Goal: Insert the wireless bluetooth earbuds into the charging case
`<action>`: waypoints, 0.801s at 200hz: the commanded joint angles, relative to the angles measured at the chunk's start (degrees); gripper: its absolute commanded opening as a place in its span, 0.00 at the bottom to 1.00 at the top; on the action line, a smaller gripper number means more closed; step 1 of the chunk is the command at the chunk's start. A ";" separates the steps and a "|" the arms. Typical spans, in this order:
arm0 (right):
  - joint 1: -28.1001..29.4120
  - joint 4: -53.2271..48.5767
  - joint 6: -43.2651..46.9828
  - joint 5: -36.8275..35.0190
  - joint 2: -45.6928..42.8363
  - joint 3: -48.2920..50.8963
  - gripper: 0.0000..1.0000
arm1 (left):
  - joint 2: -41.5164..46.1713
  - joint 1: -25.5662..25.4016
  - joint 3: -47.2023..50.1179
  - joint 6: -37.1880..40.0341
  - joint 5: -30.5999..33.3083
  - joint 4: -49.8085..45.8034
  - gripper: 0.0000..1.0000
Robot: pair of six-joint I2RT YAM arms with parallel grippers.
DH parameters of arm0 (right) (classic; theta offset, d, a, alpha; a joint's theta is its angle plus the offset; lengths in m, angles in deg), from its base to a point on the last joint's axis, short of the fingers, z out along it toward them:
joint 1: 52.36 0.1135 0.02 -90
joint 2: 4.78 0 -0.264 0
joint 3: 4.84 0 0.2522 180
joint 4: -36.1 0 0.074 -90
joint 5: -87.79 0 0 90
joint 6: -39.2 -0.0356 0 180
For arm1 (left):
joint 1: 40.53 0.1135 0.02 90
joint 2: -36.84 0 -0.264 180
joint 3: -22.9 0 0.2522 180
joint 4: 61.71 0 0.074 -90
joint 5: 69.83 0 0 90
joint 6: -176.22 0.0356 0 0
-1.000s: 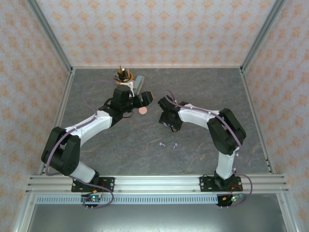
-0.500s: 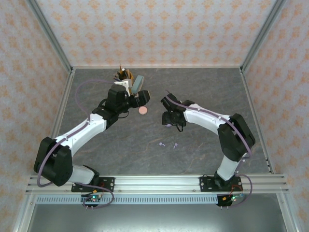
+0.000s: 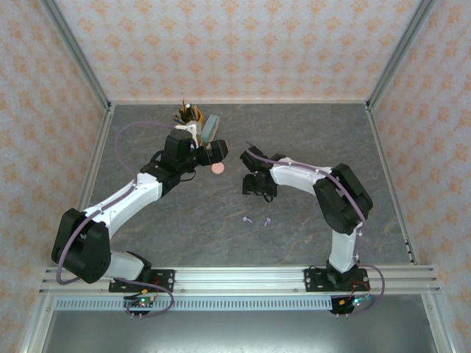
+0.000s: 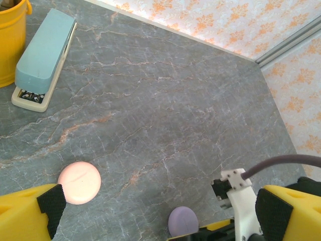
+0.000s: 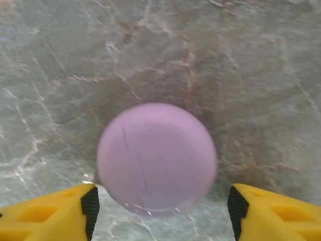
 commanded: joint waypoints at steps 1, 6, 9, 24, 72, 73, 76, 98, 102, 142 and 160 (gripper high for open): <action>0.65 1.81 -1.67 2.56 1.34 -3.22 0.69 | 0.13 0.53 -1.27 1.13 1.11 -0.51 1.00; 0.82 1.97 -1.80 3.23 1.51 -3.46 0.68 | 0.12 0.53 -1.29 1.17 1.13 -0.47 1.00; 0.91 2.05 -1.89 3.68 1.58 -3.70 0.68 | 0.07 0.53 -1.33 1.14 1.10 -0.44 1.00; 1.46 2.53 -2.29 5.83 1.62 -4.56 0.68 | -0.14 0.53 -1.40 1.20 1.09 -0.13 1.00; 2.10 1.89 -1.09 11.80 -2.95 -4.31 0.67 | -0.26 0.61 -1.77 1.67 1.09 -0.16 1.00; 2.10 1.73 -0.94 11.67 -3.21 -4.34 0.67 | -0.25 0.61 -1.74 1.70 1.14 -0.23 1.00; 2.10 1.11 -0.49 10.92 -3.82 -4.48 0.67 | -0.16 0.61 -1.73 1.81 1.17 -0.26 1.00; 2.11 -4.21 5.07 4.47 -6.35 -6.56 0.69 | 0.71 1.41 -1.44 2.33 1.27 -0.56 1.00; 2.02 -5.24 6.14 3.34 -6.37 -7.38 0.70 | 0.94 1.56 -1.36 2.35 1.22 -0.56 1.00; 1.50 -13.97 12.81 -5.19 -0.65 -17.00 0.75 | 2.57 3.41 -1.09 2.94 1.17 -1.66 1.00; 1.40 -17.94 9.98 -6.41 4.19 -22.20 0.75 | 2.88 3.69 -1.00 3.06 1.53 -1.98 1.00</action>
